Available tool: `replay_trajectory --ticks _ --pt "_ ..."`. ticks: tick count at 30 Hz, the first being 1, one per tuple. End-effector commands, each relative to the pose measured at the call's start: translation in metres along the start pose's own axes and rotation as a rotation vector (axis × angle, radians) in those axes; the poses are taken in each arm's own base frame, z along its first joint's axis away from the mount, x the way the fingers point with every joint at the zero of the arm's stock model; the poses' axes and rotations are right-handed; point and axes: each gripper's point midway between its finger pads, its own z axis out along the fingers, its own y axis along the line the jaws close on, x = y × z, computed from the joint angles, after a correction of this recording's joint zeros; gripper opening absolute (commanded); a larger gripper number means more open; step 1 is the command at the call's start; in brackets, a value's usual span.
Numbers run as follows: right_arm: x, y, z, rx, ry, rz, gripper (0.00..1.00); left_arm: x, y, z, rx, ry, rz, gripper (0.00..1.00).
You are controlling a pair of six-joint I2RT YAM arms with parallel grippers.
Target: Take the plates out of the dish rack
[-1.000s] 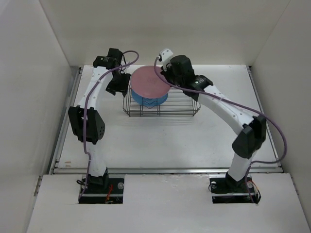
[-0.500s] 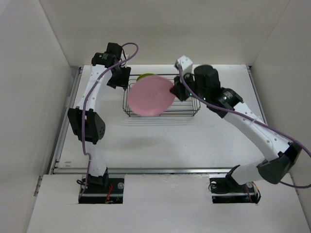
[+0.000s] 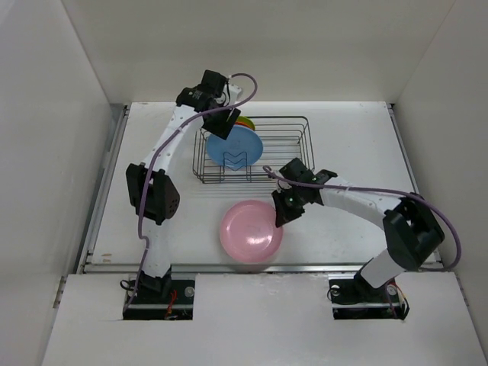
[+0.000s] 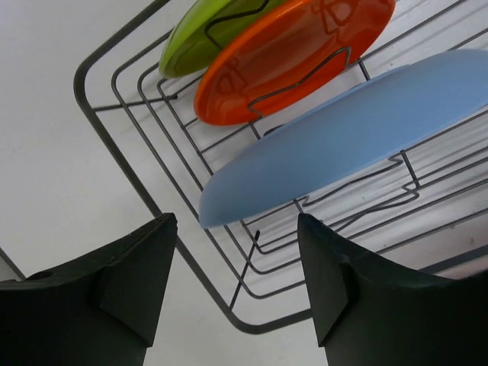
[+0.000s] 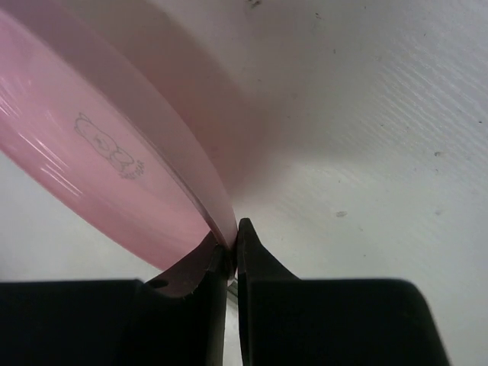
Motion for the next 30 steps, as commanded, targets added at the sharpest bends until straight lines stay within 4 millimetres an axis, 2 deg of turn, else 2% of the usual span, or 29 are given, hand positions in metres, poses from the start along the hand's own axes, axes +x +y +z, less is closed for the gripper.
replay_trajectory --ticks 1,2,5,6,7,9,11,12,14,19,23,26,28,30 --pt "-0.012 0.004 0.015 -0.012 -0.018 0.067 0.07 -0.016 0.005 -0.001 -0.057 -0.055 0.074 0.62" --pt "-0.01 0.002 0.019 -0.007 -0.003 0.072 0.12 -0.016 0.007 0.005 -0.067 -0.05 0.074 0.62" --pt "-0.014 0.003 0.024 -0.012 0.009 0.076 0.35 -0.013 0.009 0.022 -0.102 -0.02 0.072 0.47" --pt "-0.015 0.003 0.023 -0.012 0.011 0.066 0.42 -0.013 0.01 0.028 -0.111 -0.014 0.059 0.37" --pt "-0.021 0.004 0.019 -0.005 -0.011 0.059 0.47 -0.015 0.012 0.03 -0.121 -0.015 0.058 0.32" --pt "-0.02 0.004 0.012 0.006 -0.007 0.051 0.52 -0.013 0.013 0.033 -0.13 -0.001 0.047 0.22" --pt "-0.031 0.004 0.003 0.028 -0.05 0.031 0.53 -0.01 0.012 0.033 -0.128 0.009 0.038 0.14" --pt "-0.028 0.003 0.002 0.033 -0.036 0.027 0.53 -0.011 0.01 0.033 -0.118 0.008 0.038 0.08" --pt "-0.037 0.005 -0.008 0.04 -0.075 0.007 0.53 -0.008 0.01 0.035 -0.116 0.017 0.039 0.01" --pt "-0.05 0.013 -0.023 0.033 -0.127 -0.008 0.53 -0.004 0.006 0.03 -0.104 0.027 0.017 0.0" --pt "-0.054 0.018 -0.03 0.016 -0.15 -0.017 0.53 -0.014 0.009 0.008 -0.113 -0.028 0.003 0.0" --pt "-0.063 0.028 -0.041 -0.014 -0.183 -0.032 0.53 -0.028 0.017 -0.013 -0.155 -0.096 -0.006 0.0" --pt "-0.068 0.033 -0.051 -0.024 -0.216 -0.042 0.53 -0.029 0.021 -0.019 -0.176 -0.11 -0.01 0.0" --pt "-0.074 0.039 -0.057 -0.041 -0.24 -0.053 0.53 -0.041 0.025 -0.034 -0.196 -0.165 -0.018 0.0"
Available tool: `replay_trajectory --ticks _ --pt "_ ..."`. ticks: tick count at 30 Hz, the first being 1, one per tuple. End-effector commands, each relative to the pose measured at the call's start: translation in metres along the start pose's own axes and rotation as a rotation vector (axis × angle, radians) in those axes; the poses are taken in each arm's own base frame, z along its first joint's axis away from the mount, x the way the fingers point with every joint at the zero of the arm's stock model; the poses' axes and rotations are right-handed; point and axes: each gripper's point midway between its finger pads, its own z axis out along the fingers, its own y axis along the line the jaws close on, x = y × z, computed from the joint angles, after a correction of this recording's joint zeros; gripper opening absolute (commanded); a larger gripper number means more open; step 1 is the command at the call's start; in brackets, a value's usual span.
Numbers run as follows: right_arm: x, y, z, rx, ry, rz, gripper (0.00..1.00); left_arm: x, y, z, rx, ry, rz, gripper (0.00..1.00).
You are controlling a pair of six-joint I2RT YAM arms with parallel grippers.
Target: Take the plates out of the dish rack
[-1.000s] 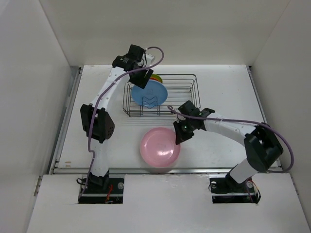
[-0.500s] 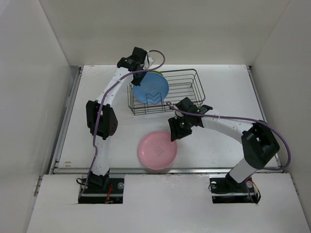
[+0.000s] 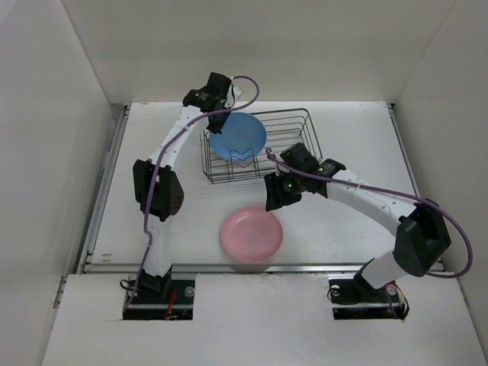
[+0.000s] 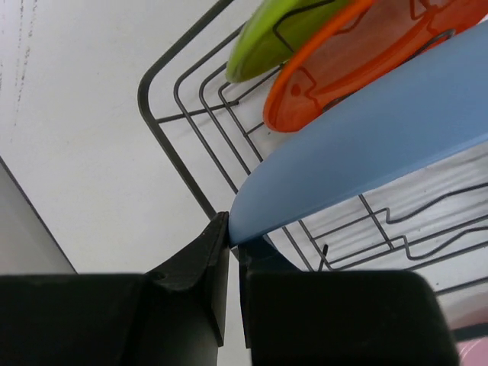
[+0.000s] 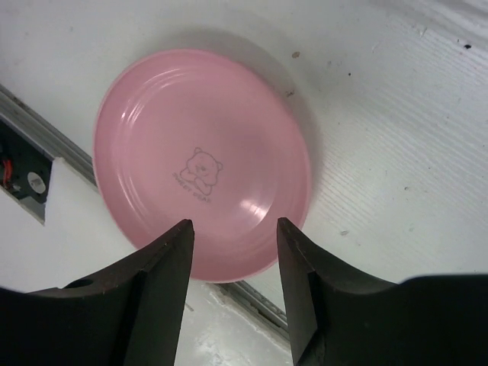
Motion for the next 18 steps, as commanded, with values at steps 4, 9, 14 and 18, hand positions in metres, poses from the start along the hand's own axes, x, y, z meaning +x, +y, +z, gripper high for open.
replay_trajectory --ticks 4,9,14,18 --pt "-0.032 0.02 -0.029 -0.044 -0.14 -0.046 0.53 -0.042 0.028 -0.08 -0.084 -0.241 -0.135 0.0" --pt "-0.029 0.018 -0.033 -0.033 -0.164 -0.03 0.53 -0.037 0.035 -0.098 -0.114 -0.284 -0.192 0.0" --pt "-0.03 0.017 -0.034 -0.029 -0.177 -0.023 0.53 -0.05 0.041 -0.128 -0.111 -0.354 -0.233 0.0" --pt "-0.045 0.008 -0.05 0.054 -0.262 0.016 0.53 -0.037 0.009 -0.152 0.127 -0.318 -0.22 0.0"
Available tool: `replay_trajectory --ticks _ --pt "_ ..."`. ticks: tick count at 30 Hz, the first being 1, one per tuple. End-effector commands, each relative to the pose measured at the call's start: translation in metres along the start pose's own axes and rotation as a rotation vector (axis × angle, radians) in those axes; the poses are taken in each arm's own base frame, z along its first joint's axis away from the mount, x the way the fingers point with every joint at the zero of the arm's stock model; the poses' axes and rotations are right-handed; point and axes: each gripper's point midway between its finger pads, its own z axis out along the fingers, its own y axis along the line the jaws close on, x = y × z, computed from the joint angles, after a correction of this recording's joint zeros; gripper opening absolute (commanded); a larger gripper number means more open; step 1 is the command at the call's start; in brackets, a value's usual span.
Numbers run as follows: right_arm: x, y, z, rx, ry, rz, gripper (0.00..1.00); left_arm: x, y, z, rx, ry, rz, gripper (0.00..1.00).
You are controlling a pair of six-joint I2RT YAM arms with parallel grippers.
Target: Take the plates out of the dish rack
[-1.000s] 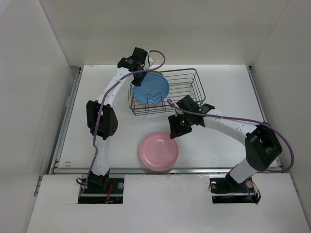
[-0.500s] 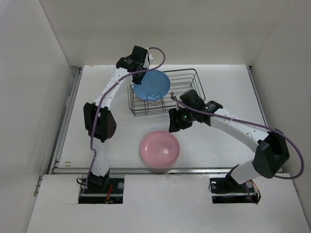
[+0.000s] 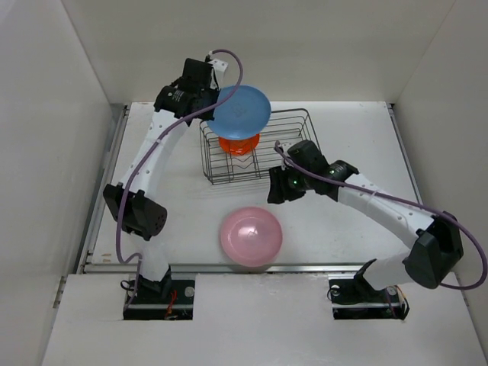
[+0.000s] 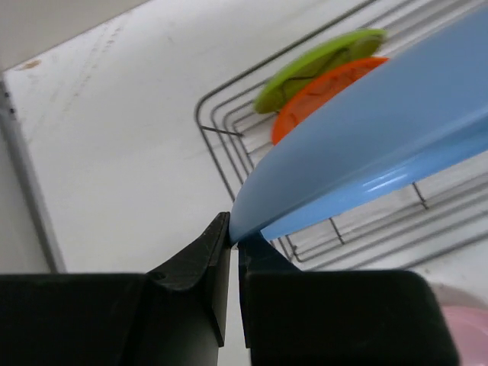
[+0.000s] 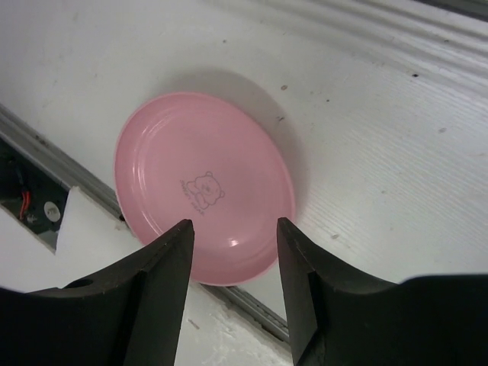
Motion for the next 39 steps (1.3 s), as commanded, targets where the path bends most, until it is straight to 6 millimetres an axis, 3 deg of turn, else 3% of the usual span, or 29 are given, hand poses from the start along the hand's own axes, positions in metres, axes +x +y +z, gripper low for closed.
replay_trajectory --ticks 1,2,3,4,7,8,12,19,21,23,25,26,29,32,34,35,36,37,39 --pt "-0.029 -0.005 -0.03 0.089 -0.165 0.033 0.53 -0.007 -0.029 -0.055 0.256 -0.017 -0.02 0.0" --pt "-0.04 -0.009 -0.041 0.128 -0.226 0.081 0.53 0.005 -0.048 -0.063 0.391 0.025 -0.007 0.0" --pt "-0.048 -0.031 -0.056 0.264 -0.306 0.125 0.56 0.028 -0.058 -0.074 0.464 0.117 0.012 0.0" --pt "-0.059 -0.04 -0.085 0.318 -0.41 0.177 0.6 0.051 -0.067 -0.078 0.533 0.184 0.052 0.0" --pt "-0.064 -0.079 -0.134 0.517 -0.591 0.33 0.67 0.101 -0.095 -0.098 0.743 0.351 0.072 0.0" --pt "-0.067 -0.082 -0.153 0.528 -0.651 0.348 0.69 0.124 -0.105 -0.102 0.793 0.421 0.092 0.0" --pt "-0.058 -0.092 -0.158 0.583 -0.645 0.349 0.7 0.181 -0.137 -0.117 0.929 0.614 0.255 0.0" --pt "-0.042 -0.099 -0.124 0.604 -0.521 0.349 0.7 0.249 -0.169 -0.111 0.95 0.9 0.453 0.0" --pt "-0.042 -0.098 -0.12 0.59 -0.522 0.349 0.7 0.254 -0.173 -0.099 0.905 0.899 0.485 0.05" --pt "-0.039 -0.099 -0.118 0.595 -0.514 0.348 0.71 0.257 -0.173 -0.095 0.886 0.902 0.473 0.27" --pt "-0.041 -0.099 -0.118 0.59 -0.522 0.349 0.72 0.255 -0.173 -0.086 0.846 0.882 0.467 0.35" --pt "-0.041 -0.099 -0.118 0.59 -0.522 0.349 0.74 0.249 -0.171 -0.088 0.824 0.855 0.458 0.48" --pt "-0.056 -0.095 -0.126 0.576 -0.562 0.36 0.78 0.236 -0.166 -0.088 0.777 0.783 0.464 0.63" --pt "-0.078 -0.094 -0.132 0.563 -0.589 0.373 0.79 0.217 -0.16 -0.098 0.741 0.708 0.445 0.67" --pt "-0.089 -0.098 -0.13 0.576 -0.574 0.351 0.8 0.197 -0.152 -0.091 0.673 0.622 0.374 0.67" --pt "-0.105 -0.101 -0.136 0.57 -0.59 0.36 0.8 0.188 -0.145 -0.088 0.639 0.584 0.333 0.67" --pt "-0.111 -0.112 -0.123 0.601 -0.556 0.359 0.8 0.175 -0.135 -0.087 0.589 0.527 0.29 0.69" --pt "-0.115 -0.12 -0.12 0.628 -0.536 0.35 0.8 0.167 -0.11 -0.073 0.468 0.5 0.242 0.7" --pt "-0.131 -0.145 -0.116 0.684 -0.518 0.379 0.8 0.152 -0.081 -0.055 0.3 0.447 0.137 0.8"
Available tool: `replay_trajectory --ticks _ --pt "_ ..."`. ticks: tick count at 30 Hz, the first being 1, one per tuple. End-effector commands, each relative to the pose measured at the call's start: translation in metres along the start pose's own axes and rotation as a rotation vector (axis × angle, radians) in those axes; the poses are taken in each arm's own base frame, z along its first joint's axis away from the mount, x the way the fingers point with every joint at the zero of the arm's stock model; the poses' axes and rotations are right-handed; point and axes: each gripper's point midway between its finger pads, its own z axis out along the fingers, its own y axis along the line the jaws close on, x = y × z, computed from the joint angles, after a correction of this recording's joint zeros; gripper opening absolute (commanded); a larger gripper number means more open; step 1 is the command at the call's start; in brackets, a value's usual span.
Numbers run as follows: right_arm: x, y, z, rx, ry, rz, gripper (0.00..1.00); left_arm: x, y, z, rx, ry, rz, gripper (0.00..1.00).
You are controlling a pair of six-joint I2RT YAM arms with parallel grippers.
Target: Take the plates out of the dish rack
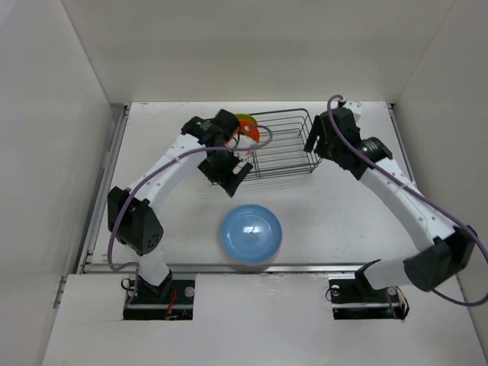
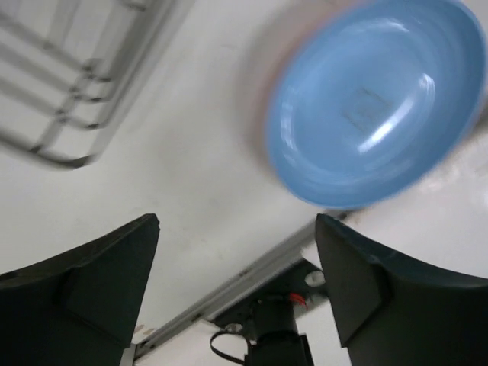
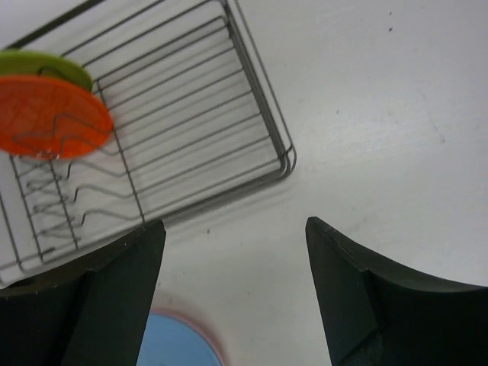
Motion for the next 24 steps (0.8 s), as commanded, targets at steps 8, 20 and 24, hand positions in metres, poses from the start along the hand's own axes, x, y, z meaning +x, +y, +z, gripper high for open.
replay_trajectory --ticks 8,20,24 --pt "-0.039 -0.019 0.121 0.106 0.054 -0.077 0.8 -0.019 0.157 -0.034 -0.429 -0.136 -0.508 0.87" --pt "0.03 -0.019 0.184 0.068 0.227 -0.08 0.18 -0.039 0.197 0.01 -0.328 -0.123 -0.629 0.73" --pt "0.051 -0.024 0.174 0.043 0.246 -0.052 0.04 -0.044 0.208 0.014 -0.292 -0.146 -0.655 0.69"
